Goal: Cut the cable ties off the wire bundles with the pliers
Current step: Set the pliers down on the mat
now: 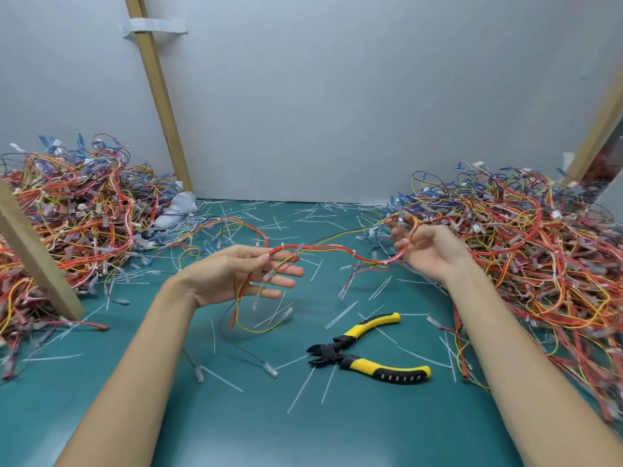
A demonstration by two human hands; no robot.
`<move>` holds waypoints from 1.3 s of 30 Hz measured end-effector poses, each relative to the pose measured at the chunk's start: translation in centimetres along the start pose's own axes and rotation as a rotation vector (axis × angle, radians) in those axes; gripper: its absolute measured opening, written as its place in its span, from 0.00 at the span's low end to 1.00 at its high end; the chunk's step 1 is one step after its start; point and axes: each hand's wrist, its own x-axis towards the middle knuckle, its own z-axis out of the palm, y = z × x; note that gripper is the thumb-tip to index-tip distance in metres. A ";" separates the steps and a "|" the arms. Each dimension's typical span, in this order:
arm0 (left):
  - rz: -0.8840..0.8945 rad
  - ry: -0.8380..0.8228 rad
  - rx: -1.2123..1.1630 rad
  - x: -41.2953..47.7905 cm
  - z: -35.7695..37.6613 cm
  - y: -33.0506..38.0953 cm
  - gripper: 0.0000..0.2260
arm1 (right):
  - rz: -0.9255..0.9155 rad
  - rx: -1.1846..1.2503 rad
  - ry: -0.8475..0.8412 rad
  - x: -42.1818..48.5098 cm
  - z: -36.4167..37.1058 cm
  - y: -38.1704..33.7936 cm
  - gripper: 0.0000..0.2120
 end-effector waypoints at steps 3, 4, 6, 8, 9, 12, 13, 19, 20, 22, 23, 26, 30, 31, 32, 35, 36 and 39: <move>0.066 0.094 -0.059 0.3 -0.2 -0.2 0.16 | 0.059 -0.062 -0.100 -0.2 -1.0 -0.7 0.15; 0.081 0.137 -0.079 0.5 -0.3 -0.3 0.16 | 0.077 -0.106 -0.141 -0.3 -1.2 -0.9 0.12; 0.105 0.217 -0.115 0.9 -0.4 -0.4 0.17 | 0.104 -0.262 -0.194 -0.5 -1.3 -1.3 0.09; 0.137 0.295 -0.118 1.4 -0.2 -0.4 0.18 | 0.113 -0.455 -0.201 -0.5 -1.3 -1.7 0.13; 0.156 0.334 -0.104 1.6 0.0 -0.4 0.17 | 0.111 -0.529 -0.192 -0.5 -1.2 -1.8 0.13; 0.233 0.436 0.009 2.9 1.8 -0.3 0.15 | 0.043 -0.714 -0.114 -0.2 -0.7 -2.2 0.10; 0.278 0.476 0.091 3.4 2.8 -0.4 0.14 | -0.007 -0.787 -0.068 0.0 -0.4 -2.5 0.11; 0.668 0.529 0.765 8.3 11.5 -1.8 0.19 | -0.471 -0.964 0.254 0.6 2.6 -10.2 0.13; 0.723 0.499 0.836 9.5 13.1 -1.7 0.20 | -0.576 -1.040 0.356 0.7 3.1 -12.2 0.10; 0.812 0.459 0.907 12.3 16.2 -1.0 0.24 | -0.836 -1.270 0.595 0.8 4.2 -16.1 0.06; 0.832 0.460 0.950 14.1 17.7 -0.7 0.26 | -0.976 -1.354 0.703 0.7 4.8 -17.7 0.07; 0.752 0.471 1.271 19.4 22.2 -0.6 0.33 | -1.237 -1.573 0.899 1.0 4.9 -20.6 0.15; 0.302 0.271 1.714 23.7 26.0 -3.6 0.28 | -0.794 -1.995 0.735 2.9 0.3 -18.2 0.15; 0.220 0.219 1.713 24.2 26.6 -4.5 0.28 | -0.518 -2.127 0.669 3.2 -2.0 -16.5 0.17; 0.182 0.184 1.697 24.4 27.0 -5.5 0.29 | -0.257 -2.217 0.639 3.3 -4.4 -14.8 0.21; 0.215 0.141 1.682 24.2 26.7 -7.4 0.29 | -0.079 -2.187 0.653 3.6 -9.5 -11.3 0.24; 0.244 0.134 1.678 23.9 26.4 -7.6 0.29 | -0.107 -2.177 0.659 3.7 -9.9 -11.0 0.24; 0.316 0.091 1.615 22.9 25.5 -7.4 0.29 | -0.085 -2.205 0.659 3.9 -9.0 -11.6 0.24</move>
